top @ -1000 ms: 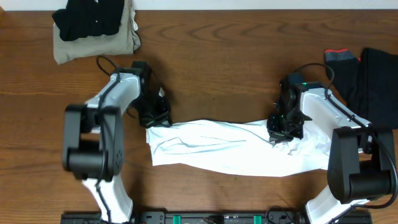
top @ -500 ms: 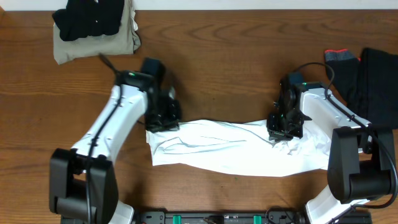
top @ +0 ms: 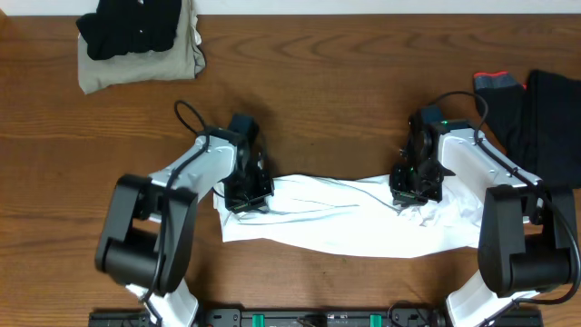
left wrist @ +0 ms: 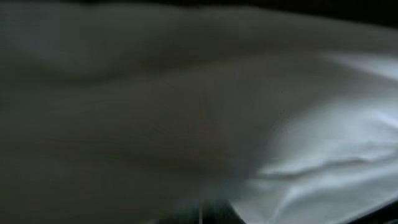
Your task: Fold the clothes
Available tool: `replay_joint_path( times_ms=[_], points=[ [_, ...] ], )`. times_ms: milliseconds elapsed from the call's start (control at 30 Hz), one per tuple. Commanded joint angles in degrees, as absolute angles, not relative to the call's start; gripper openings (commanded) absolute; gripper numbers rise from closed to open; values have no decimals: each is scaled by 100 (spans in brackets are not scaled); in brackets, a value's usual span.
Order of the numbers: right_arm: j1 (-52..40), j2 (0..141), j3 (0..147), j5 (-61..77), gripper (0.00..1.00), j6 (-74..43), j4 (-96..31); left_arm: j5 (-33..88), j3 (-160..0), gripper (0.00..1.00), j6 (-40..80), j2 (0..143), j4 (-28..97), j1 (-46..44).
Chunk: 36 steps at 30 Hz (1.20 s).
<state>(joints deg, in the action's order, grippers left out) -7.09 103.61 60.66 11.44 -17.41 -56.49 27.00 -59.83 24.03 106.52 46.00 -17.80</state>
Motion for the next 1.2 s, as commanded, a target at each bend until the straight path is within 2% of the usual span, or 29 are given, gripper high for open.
replay_joint_path(
  times_ms=[0,433,833,1000,1167],
  points=[
    [-735,10287,6058,915,15,-1774,-5651,2633,-5966,6,2453,10947,4571,-1531],
    [-705,10287,6058,663,18,-1769,-5402,2563,-5968,6,1933,11810,4475,231],
    [-703,10287,6064,683,20,-1597,-5006,2067,-5968,6,1935,11832,4449,2388],
    [-703,10287,6097,666,21,-1599,-4875,2154,-5968,6,2067,11830,4593,3345],
    [-711,10287,6381,849,22,-1485,-4901,2445,-5968,6,2064,11828,4665,3924]
  ],
)
